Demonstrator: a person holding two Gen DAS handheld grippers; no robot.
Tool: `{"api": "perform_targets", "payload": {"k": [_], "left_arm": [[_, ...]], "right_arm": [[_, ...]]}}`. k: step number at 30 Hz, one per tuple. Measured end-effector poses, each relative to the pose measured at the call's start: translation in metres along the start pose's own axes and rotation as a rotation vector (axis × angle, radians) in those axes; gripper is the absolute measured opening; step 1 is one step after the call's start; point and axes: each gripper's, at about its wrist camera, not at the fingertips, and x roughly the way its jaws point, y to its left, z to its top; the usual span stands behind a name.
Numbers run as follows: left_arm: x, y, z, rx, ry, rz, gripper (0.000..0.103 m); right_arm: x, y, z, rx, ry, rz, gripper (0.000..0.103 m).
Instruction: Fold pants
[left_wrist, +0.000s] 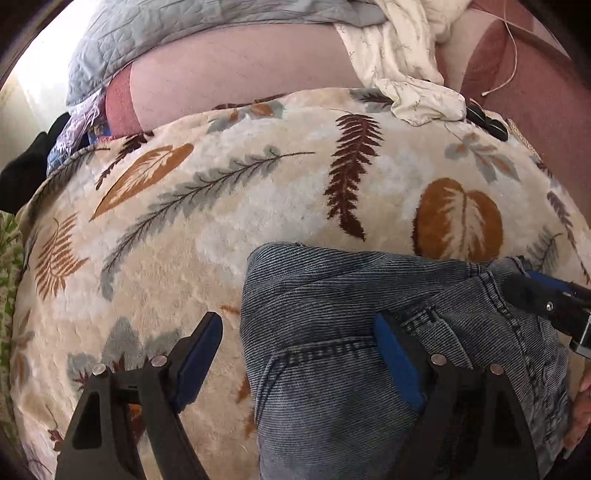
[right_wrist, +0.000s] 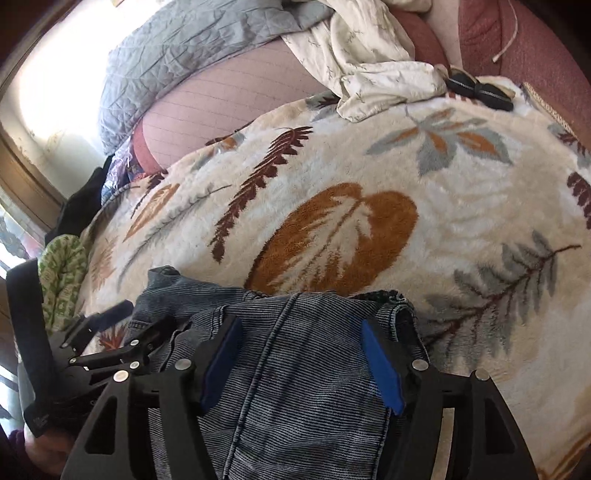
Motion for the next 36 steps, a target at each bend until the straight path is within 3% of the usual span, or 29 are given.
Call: {"api": "perform_targets", "payload": {"k": [5, 11, 21, 26, 36], "left_arm": [[-0.028, 0.008, -0.007, -0.013, -0.031, -0.013, 0.085], [-0.063, 0.028, -0.041, -0.033, -0.075, 0.015, 0.085], [-0.090, 0.060, -0.086, -0.192, -0.053, -0.089, 0.085], [-0.093, 0.060, -0.093, -0.249, -0.025, -0.169, 0.085], [-0.083, 0.057, -0.095, -0.307, 0.028, -0.233, 0.085]], "right_arm": [[-0.019, 0.000, 0.001, -0.017, -0.015, 0.023, 0.071], [-0.048, -0.013, 0.000, 0.002, -0.053, 0.026, 0.073], [-0.077, -0.038, -0.017, 0.038, -0.048, 0.035, 0.076], [-0.085, -0.043, -0.027, 0.036, -0.045, 0.040, 0.077], [-0.080, -0.046, -0.039, 0.018, 0.006, 0.054, 0.079]]}}
